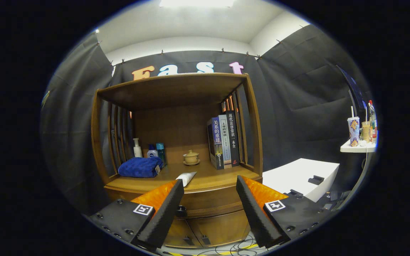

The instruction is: Pull open the drawer, take out the items inside it, and place them on the countertop above the cabinet.

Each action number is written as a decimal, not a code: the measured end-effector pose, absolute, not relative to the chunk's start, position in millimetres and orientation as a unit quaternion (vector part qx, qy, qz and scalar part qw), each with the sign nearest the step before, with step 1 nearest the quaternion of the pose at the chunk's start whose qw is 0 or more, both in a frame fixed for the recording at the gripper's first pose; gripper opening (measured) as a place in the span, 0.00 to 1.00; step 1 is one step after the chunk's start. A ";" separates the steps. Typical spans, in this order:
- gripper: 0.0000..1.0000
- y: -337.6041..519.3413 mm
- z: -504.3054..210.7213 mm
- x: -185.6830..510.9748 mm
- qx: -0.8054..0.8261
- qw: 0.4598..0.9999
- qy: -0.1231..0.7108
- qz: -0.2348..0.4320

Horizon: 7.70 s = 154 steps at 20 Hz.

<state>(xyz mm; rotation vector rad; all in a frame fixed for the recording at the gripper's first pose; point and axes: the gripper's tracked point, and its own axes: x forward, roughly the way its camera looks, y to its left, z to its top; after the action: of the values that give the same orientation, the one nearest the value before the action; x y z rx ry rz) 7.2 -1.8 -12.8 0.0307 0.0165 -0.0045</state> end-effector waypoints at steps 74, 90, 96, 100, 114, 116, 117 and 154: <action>0.37 67.3 -216.8 32.6 -0.012 0.972 0.204 0.116; 0.37 56.2 -221.8 -47.1 -0.011 0.957 0.266 0.117; 0.42 55.4 -221.0 -48.6 -0.005 0.956 0.268 0.119; 0.54 48.3 -213.0 -46.3 -0.018 0.961 0.254 0.106; 0.94 8.2 -67.7 -27.9 0.016 0.990 0.125 0.063; 0.94 4.3 -43.0 -7.6 0.003 0.993 0.104 0.061; 0.94 3.9 -33.4 3.1 -0.002 0.993 0.098 0.061; 0.73 96.6 -130.4 279.8 -0.134 0.942 0.298 0.077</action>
<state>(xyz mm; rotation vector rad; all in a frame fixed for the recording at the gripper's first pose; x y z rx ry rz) 279.8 96.6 -130.4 -0.2731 0.6071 0.1565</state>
